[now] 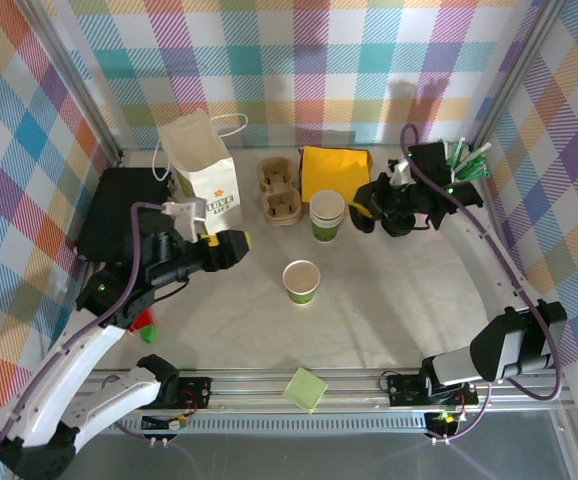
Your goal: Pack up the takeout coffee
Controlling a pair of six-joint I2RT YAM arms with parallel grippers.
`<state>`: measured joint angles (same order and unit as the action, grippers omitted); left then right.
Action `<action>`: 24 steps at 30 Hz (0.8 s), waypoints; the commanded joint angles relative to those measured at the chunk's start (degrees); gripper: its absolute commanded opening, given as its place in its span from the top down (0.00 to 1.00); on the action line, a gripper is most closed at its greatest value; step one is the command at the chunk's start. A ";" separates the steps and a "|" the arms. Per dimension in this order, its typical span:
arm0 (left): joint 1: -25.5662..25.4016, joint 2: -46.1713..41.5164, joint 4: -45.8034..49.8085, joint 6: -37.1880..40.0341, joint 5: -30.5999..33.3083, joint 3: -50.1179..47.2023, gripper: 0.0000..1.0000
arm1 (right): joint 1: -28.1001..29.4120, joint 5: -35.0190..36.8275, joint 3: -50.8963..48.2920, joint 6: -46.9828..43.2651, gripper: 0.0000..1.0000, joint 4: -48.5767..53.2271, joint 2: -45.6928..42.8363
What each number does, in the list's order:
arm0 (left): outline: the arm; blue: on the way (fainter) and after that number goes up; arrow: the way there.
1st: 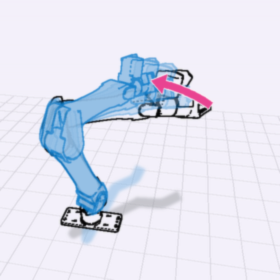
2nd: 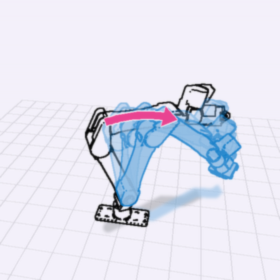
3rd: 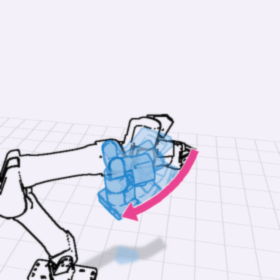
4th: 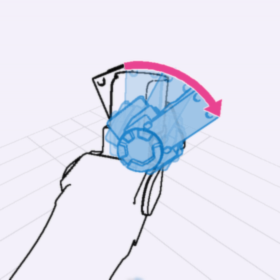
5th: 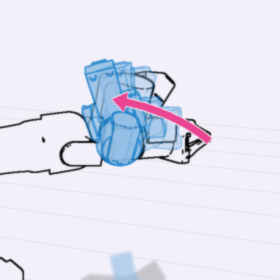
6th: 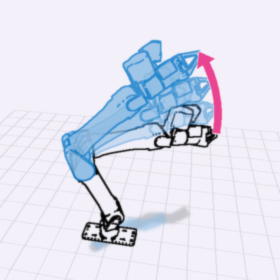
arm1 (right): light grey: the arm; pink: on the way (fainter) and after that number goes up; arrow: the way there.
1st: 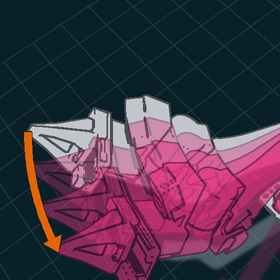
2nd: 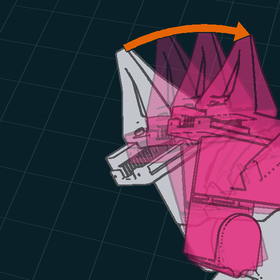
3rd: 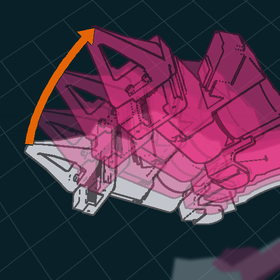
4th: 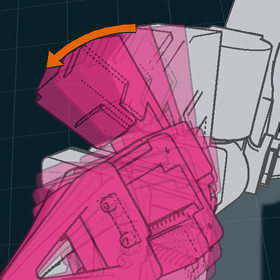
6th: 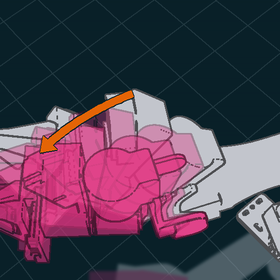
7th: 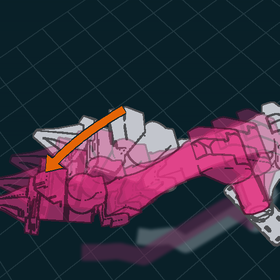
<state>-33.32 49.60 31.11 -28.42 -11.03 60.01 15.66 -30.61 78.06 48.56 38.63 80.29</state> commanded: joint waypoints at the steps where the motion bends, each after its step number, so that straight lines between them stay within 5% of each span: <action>1: -5.27 3.56 -6.59 -0.06 1.33 1.85 0.13 | 3.54 -3.09 -2.38 6.37 0.89 -6.63 -1.89; 11: -12.76 11.60 -14.67 2.54 -1.10 0.27 0.12 | 12.50 0.20 -3.89 9.98 0.89 -10.83 -0.16; 24: -14.66 16.03 -25.54 -0.62 3.57 -4.20 0.19 | 17.27 1.05 -3.58 12.57 0.88 -12.83 1.97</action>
<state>-46.89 64.27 9.41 -28.86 -8.73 55.72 32.08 -29.95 74.65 59.77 27.90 82.04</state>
